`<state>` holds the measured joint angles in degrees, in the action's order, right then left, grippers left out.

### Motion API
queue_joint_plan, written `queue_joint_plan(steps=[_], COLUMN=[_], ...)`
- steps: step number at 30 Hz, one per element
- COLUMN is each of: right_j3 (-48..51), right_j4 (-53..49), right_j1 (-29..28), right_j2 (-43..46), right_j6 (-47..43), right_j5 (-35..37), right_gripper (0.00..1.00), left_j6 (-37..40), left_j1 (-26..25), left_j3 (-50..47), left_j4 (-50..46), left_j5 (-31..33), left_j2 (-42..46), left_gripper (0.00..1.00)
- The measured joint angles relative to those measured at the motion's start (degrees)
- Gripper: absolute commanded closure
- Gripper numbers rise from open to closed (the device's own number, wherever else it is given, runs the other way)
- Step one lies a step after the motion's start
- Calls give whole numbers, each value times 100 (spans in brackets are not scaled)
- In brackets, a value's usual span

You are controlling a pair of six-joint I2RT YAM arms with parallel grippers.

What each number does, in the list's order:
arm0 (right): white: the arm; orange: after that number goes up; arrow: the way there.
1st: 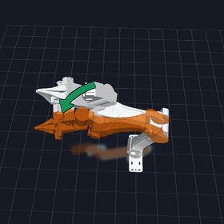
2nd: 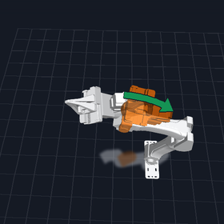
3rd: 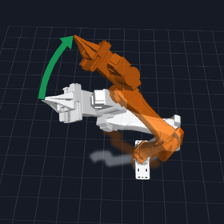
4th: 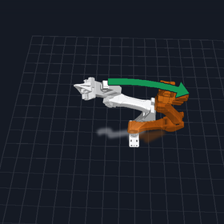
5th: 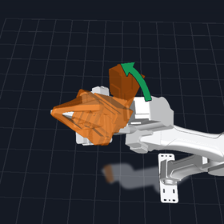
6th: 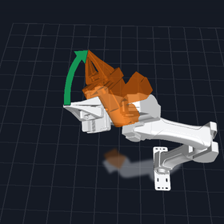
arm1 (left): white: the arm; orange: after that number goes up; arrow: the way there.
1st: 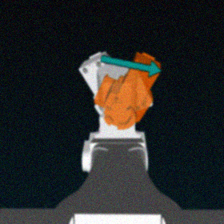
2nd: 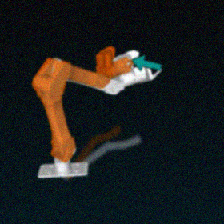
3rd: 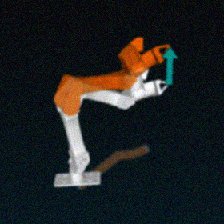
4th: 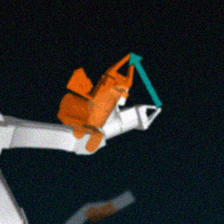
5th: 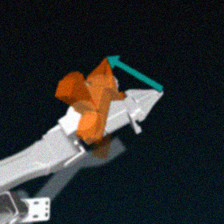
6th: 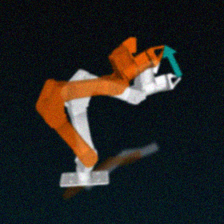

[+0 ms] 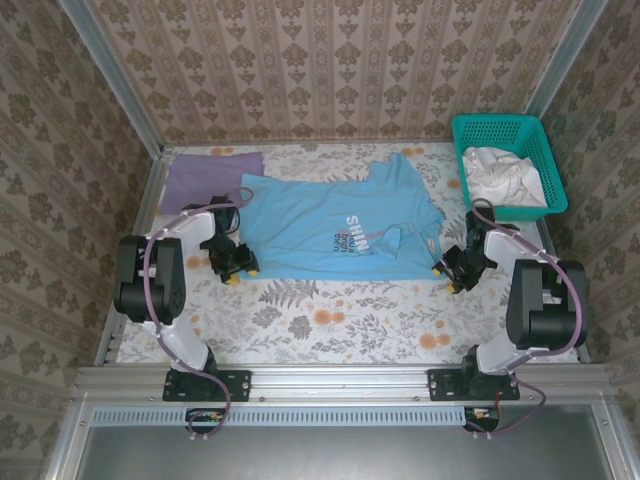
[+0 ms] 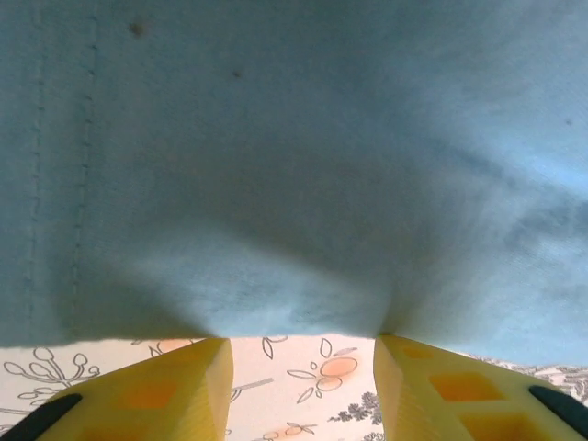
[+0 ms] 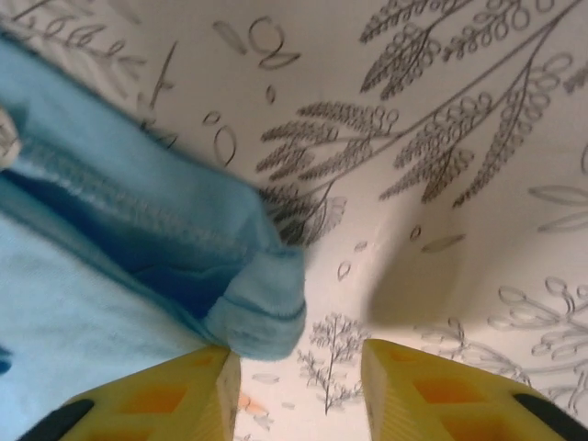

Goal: Fold and stack the t-shirts

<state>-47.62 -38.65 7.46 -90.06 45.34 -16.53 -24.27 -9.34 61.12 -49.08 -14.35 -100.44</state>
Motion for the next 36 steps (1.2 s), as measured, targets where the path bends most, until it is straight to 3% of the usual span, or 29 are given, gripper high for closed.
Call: queue_joint_plan(steps=[2,5,21,25,26,28,31,33,36], right_j3=[-15,-70,-380,-46,46,186,304,299,214], right_j4=[11,-55,-789,-820,-826,-826,-831,-846,-909], right_j1=[13,57,190,260,299,411,588,640,654], right_j2=[-140,-186,-15,-15,-15,4,151,323,640], right_j6=[-52,-72,-752,-791,-789,-776,-741,-710,-673], right_j5=[37,26,-101,-111,-118,-160,-168,-96,42], right_gripper=[87,100,100,92,86,69,53,49,47], left_j6=[9,63,212,208,205,208,164,125,20], left_j1=[0,0,11,107,142,201,254,269,267], left_j3=[0,0,7,-125,-164,-208,-212,-188,4], left_j4=[13,11,-186,-186,-197,-208,-236,-284,-437], left_j5=[66,146,531,562,560,560,551,525,518], left_j2=[-35,-50,-55,-28,-7,44,131,236,457], left_gripper=[68,72,86,85,84,76,59,48,44])
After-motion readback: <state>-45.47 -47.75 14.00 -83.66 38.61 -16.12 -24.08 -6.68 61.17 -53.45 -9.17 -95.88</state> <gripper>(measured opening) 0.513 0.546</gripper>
